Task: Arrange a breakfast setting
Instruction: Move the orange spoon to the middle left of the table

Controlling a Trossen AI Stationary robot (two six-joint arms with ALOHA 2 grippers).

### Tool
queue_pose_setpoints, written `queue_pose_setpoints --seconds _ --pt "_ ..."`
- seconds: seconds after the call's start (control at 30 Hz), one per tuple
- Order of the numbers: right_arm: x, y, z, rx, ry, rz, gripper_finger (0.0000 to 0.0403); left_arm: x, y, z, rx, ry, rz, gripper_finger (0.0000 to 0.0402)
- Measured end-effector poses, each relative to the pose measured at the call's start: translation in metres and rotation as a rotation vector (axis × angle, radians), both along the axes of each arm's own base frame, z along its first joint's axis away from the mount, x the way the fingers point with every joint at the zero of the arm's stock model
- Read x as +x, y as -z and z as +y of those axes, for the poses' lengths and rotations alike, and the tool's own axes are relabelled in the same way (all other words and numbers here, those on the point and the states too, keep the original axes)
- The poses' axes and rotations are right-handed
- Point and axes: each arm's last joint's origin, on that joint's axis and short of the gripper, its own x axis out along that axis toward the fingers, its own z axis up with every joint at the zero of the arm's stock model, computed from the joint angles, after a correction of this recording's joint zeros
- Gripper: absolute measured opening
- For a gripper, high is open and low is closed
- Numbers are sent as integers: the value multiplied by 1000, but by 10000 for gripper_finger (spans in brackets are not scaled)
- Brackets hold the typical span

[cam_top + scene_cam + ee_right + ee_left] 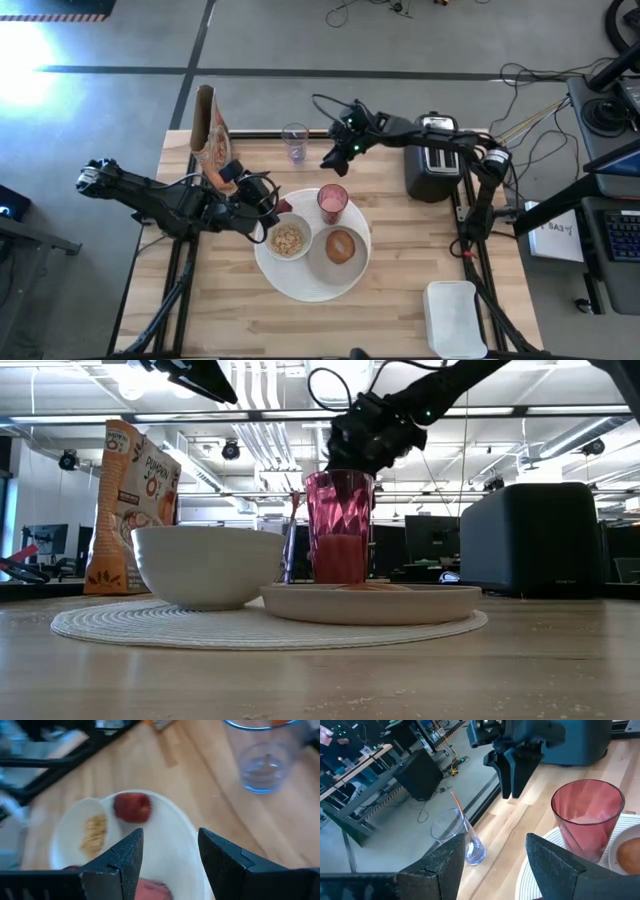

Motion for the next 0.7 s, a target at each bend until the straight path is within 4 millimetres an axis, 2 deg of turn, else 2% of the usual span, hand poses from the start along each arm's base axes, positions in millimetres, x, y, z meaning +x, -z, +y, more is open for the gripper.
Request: queue_pose_setpoints --seconds 0.2,0.7 --pt "5 1 7 -89 77 49 178 0 0 0 2 1 2 194" --pt "6 -5 9 -59 101 34 178 0 0 0 -1 0 0 194"
